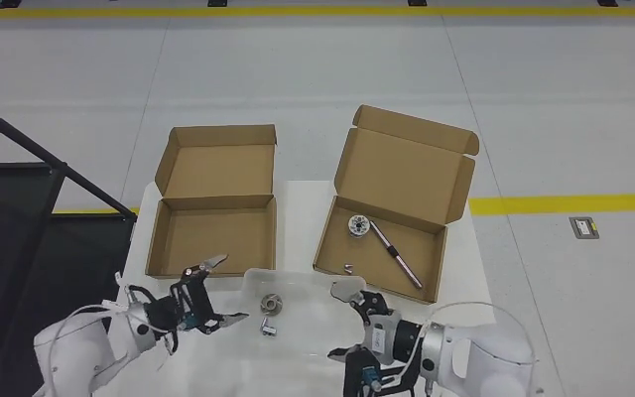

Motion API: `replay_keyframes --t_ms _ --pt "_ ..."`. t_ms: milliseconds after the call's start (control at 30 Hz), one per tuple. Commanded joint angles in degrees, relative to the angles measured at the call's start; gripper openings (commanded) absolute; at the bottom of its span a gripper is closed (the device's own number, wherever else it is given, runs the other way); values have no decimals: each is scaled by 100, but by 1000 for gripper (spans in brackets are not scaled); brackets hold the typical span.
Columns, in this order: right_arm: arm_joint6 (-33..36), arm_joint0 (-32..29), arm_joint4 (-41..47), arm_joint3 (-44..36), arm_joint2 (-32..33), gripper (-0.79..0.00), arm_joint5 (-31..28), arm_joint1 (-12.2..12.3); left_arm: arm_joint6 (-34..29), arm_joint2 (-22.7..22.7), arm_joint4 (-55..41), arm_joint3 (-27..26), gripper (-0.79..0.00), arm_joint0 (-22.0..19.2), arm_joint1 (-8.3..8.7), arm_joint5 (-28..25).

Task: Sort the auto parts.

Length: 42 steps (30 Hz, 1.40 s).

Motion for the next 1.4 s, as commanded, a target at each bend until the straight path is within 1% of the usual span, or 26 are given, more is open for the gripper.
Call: replay_keyframes --t_ms 0,67,133,1267,1367 --pt "-33 -126 -29 -75 51 0 8 64 79 411 328 83 0 -184 102 16" --pt "-112 -283 -48 -155 137 0 8 138 68 762 720 138 0 -377 214 16" --pt "-162 -413 -79 -170 213 0 8 212 176 1006 941 139 0 -540 309 16" --pt "-163 -429 -87 -168 220 0 8 225 176 1006 941 139 0 -540 309 16" --pt "-283 -505 20 -143 217 0 241 227 54 1081 1030 56 0 -507 314 92"
